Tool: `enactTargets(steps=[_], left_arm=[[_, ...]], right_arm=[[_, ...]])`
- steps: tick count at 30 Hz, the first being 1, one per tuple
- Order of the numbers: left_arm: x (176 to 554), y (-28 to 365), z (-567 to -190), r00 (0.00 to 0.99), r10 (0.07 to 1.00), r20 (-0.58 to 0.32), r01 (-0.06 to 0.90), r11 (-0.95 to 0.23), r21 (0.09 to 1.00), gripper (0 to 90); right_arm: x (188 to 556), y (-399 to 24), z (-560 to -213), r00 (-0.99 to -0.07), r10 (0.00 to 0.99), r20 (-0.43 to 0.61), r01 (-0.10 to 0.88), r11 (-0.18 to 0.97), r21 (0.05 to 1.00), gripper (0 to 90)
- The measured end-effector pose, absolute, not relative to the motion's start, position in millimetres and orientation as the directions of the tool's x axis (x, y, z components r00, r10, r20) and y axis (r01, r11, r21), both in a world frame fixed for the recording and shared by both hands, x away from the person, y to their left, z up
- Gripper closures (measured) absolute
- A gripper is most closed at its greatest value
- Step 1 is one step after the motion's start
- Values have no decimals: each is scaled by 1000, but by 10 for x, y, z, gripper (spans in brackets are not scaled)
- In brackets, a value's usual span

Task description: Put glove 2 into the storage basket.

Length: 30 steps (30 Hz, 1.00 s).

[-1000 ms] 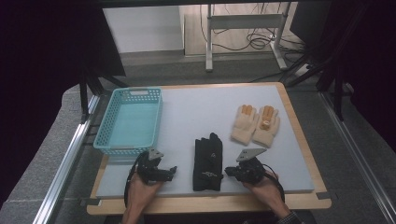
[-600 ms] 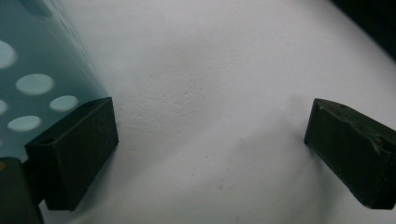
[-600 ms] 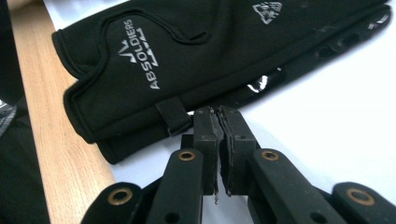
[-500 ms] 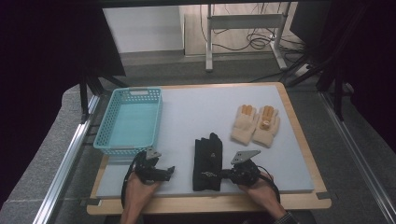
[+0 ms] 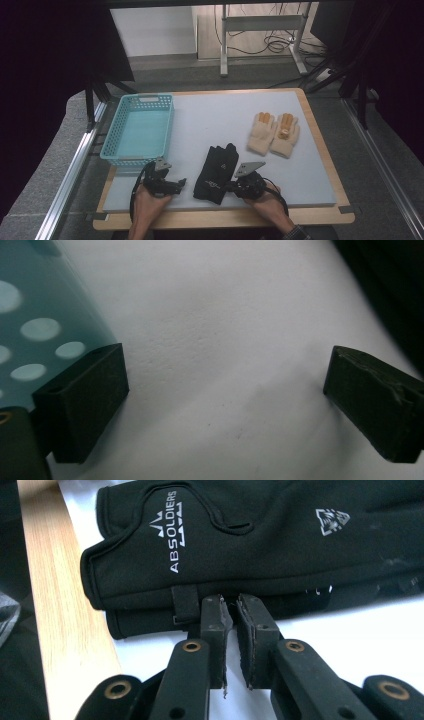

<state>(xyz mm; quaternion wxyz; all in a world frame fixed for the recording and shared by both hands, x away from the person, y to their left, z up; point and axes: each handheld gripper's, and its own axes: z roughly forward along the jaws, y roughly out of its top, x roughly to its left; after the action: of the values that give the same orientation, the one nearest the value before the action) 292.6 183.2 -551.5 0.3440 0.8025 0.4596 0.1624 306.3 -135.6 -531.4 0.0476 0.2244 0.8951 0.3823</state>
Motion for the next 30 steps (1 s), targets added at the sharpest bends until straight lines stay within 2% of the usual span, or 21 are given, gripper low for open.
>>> enactTargets(steps=[3, 11, 17, 25, 26, 30], left_arm=[[2920, 1875, -5515, 538, 841, -55, 617, -349, 705, 87], [2924, 1883, -5518, 545, 837, -55, 616, -355, 703, 80], [2926, 1885, -5520, 547, 835, -57, 616, -355, 703, 76], [2929, 1888, -5522, 552, 831, -59, 615, -358, 703, 69], [2930, 1887, -5523, 554, 830, -59, 614, -360, 702, 64], [2930, 1887, -5524, 556, 829, -60, 614, -360, 702, 59]], right_arm=[[3077, -1256, -5323, -893, 441, 85, 366, 604, 708, 793], [3113, -1009, -5332, -895, 442, 60, 351, 613, 708, 785], [3127, -1017, -5324, -897, 438, 67, 353, 615, 706, 766], [3198, -1373, -5131, -862, 506, 28, 363, 579, 730, 691], [3242, -1529, -5096, -837, 546, 22, 382, 556, 739, 651], [3298, -1792, -5112, -800, 599, 13, 411, 533, 740, 573]])
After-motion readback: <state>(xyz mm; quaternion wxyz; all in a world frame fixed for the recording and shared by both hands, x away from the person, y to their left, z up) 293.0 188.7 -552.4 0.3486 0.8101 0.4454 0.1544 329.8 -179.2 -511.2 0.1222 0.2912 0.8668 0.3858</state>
